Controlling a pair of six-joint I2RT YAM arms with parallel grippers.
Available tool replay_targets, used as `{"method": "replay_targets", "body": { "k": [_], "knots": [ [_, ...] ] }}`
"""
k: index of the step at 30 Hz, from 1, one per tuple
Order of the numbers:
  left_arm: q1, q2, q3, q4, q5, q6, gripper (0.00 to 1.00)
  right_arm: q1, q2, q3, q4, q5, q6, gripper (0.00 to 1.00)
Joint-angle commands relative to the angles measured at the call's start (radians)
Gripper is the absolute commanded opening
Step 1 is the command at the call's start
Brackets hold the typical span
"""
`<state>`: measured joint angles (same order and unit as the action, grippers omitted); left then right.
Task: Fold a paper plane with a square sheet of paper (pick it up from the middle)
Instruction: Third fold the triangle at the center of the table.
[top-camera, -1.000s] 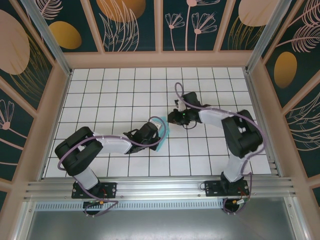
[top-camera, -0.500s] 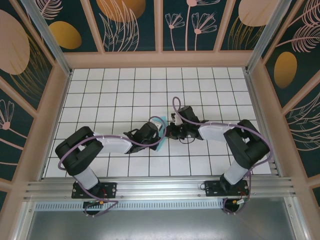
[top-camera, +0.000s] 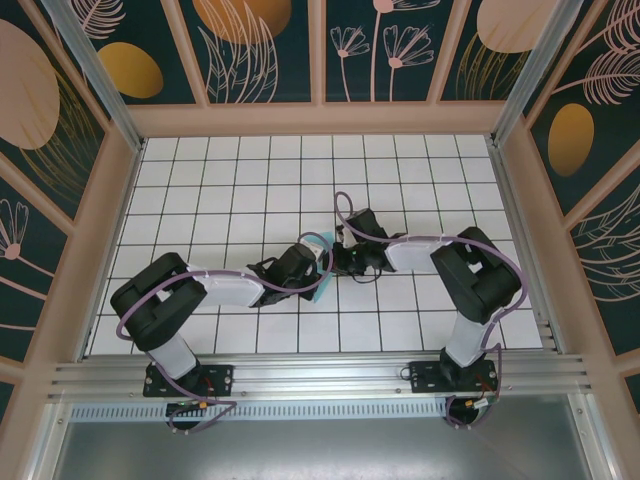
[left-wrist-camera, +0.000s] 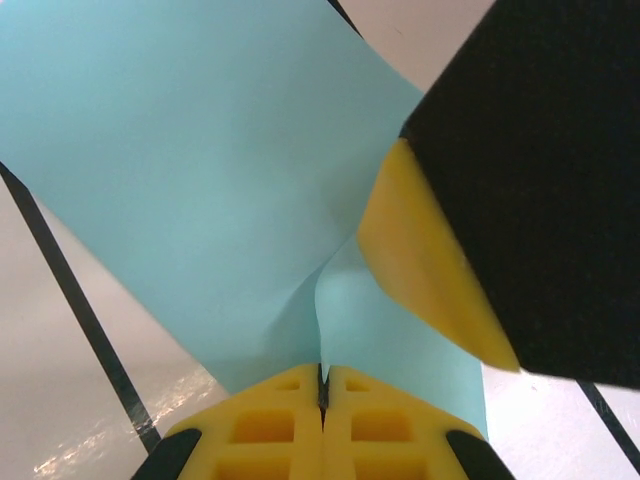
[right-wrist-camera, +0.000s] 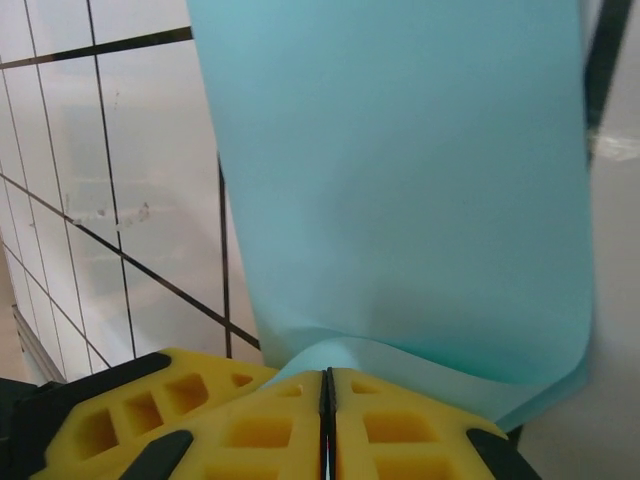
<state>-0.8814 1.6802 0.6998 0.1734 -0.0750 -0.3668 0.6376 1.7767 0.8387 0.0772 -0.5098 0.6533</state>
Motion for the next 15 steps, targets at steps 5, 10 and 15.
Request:
{"method": "replay_targets", "body": {
  "k": [5,10,15],
  "knots": [
    [0.005,0.028,-0.005,-0.041,0.030,0.013,0.00,-0.022,0.077,-0.011,0.056,-0.017,-0.056,0.14],
    [0.004,0.028,-0.001,-0.052,0.024,0.020,0.00,-0.039,0.060,-0.041,0.080,-0.054,-0.042,0.14],
    [0.005,0.028,0.002,-0.057,0.021,0.018,0.00,-0.085,-0.061,-0.069,0.096,-0.073,-0.043,0.15]
  ]
}}
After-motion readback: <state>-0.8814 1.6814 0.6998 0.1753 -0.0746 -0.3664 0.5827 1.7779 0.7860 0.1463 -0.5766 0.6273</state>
